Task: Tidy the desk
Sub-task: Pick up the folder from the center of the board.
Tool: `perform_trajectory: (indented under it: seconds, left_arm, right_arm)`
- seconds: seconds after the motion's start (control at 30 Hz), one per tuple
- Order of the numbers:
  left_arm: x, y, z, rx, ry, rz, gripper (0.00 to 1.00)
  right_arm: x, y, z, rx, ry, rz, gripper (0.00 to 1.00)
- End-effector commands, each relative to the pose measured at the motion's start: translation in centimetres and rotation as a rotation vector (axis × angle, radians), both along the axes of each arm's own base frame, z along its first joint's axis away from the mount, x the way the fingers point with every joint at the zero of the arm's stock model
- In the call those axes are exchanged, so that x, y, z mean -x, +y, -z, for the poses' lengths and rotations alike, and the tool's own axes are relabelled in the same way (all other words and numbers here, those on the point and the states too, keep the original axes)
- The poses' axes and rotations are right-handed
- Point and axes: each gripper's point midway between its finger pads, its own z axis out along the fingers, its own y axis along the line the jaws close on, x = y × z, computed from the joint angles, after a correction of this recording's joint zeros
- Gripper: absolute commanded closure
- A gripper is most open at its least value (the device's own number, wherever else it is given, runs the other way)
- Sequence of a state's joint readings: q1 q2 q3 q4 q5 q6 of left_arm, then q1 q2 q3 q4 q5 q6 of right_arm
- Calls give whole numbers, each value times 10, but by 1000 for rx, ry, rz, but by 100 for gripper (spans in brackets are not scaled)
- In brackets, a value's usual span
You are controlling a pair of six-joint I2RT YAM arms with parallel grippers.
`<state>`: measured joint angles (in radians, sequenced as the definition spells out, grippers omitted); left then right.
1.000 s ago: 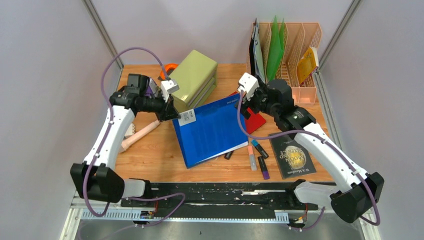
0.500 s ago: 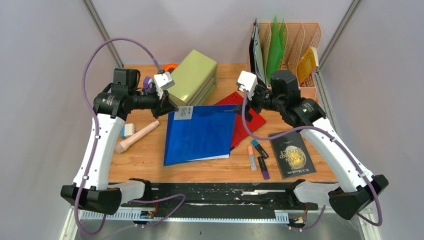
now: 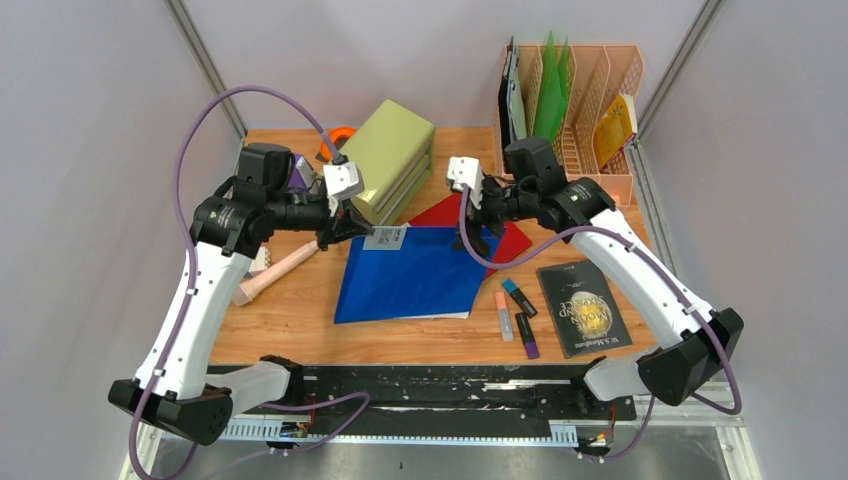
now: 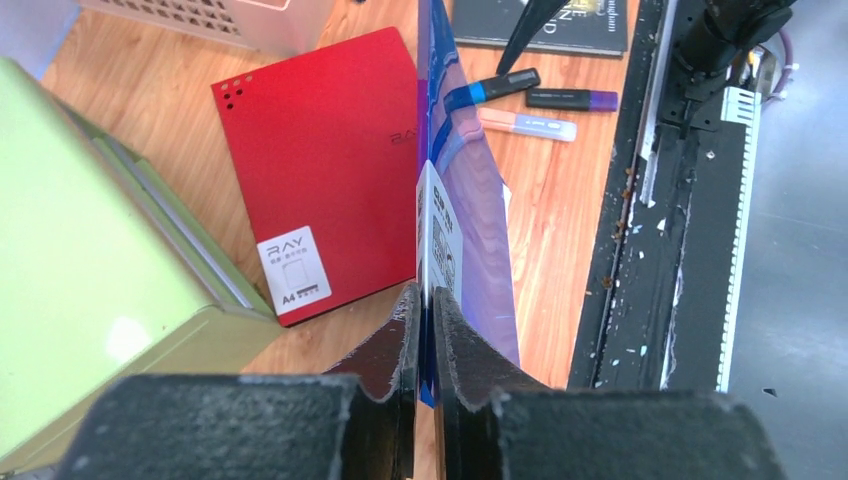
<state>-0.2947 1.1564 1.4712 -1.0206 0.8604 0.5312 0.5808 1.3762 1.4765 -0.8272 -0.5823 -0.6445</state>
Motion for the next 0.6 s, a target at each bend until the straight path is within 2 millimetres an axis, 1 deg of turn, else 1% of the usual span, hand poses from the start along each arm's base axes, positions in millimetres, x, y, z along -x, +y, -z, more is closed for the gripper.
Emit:
perform_trajectory:
  seconds: [0.0,0.13,0.17,0.23,0.27,0.4,0.43,0.5,0.53,0.57]
  left_arm:
    - [14,-7,-16,40,-68,72,100]
    - [17,-8,-16,38,-70,87,100]
    - [16,-8,-15,34,-72,86,100]
    - [13,-7,-12,22,-79,75,100]
    - [11,-6,-10,15,-82,68,100]
    - [7,-6,-7,6,-88,65,100]
    - [6,-6,-8,4,-92,64,100]
    - [4,-5,-9,-5,-95,60,100]
    - [2,-5,-8,-10,-91,59,98]
    - [2,-4,-9,-17,-97,60,95]
  right_arm:
    - [13,15,-8,-18,3,-113,7]
    - [16,21,7,17,37,-144,8]
    - [18,22,12,26,55,-153,10]
    - [26,23,16,37,92,-173,20]
    - [30,24,18,43,109,-179,26]
    - [38,20,16,58,119,-174,57]
    - [39,18,13,59,108,-169,67]
    - [40,14,3,58,78,-157,97]
    - [40,13,-4,51,62,-152,100]
    - [43,11,-11,42,43,-153,100]
